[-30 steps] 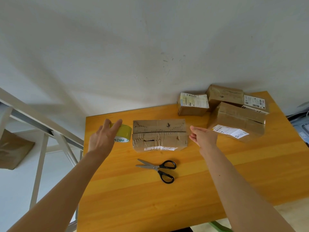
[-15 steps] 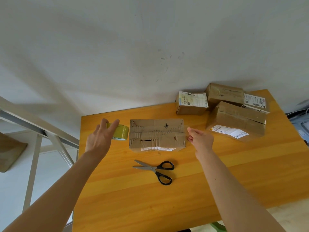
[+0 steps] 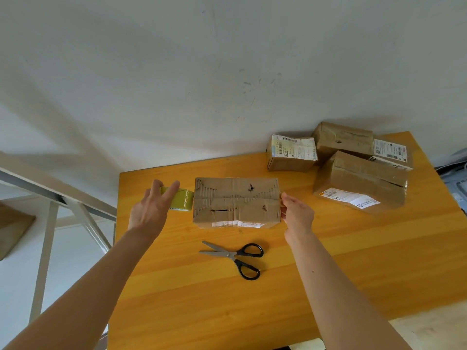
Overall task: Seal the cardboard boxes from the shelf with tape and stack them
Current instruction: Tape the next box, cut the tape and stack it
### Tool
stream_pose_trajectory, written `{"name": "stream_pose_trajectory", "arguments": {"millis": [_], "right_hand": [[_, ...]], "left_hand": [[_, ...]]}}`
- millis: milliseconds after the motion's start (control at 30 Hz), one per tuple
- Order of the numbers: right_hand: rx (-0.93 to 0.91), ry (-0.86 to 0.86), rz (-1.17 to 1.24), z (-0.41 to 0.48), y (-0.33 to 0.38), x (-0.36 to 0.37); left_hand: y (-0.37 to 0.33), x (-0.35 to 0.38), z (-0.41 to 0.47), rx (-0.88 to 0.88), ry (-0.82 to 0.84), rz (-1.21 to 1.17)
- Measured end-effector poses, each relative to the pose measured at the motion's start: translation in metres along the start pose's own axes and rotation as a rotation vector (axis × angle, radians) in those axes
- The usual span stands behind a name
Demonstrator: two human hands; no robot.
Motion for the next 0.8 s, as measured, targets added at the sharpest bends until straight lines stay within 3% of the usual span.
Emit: {"name": "stream_pose_trajectory", "arguments": {"millis": [267, 467, 633, 800], "right_hand": [[-0.002, -0.094, 0.084, -0.002, -0.01, 0.005], [0.134, -0.088, 0.153, -0.002, -0.024, 0.014], [0.121, 0.055, 0.059, 0.006, -0.021, 0.034], [0.308, 0.106, -0.009, 0.001, -0.026, 0.032]], "left_hand": [[0.003, 0.007, 0.008, -0.022, 0.024, -0.027], [0.006, 0.014, 0.011, -0.052, 0.045, -0.023], [0.011, 0.016, 0.01, -0.071, 0.045, -0.013], [0.011, 0.017, 0.007, -0.058, 0.045, -0.015]]}}
Point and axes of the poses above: each hand's wrist, its own z-axis towards the middle knuckle, its own x-axis out of the palm, y = z × x, the point moved 10 cm from there along z, towards the middle knuckle, and after that the axes turned 15 degrees about y, right-handed, at the moved point
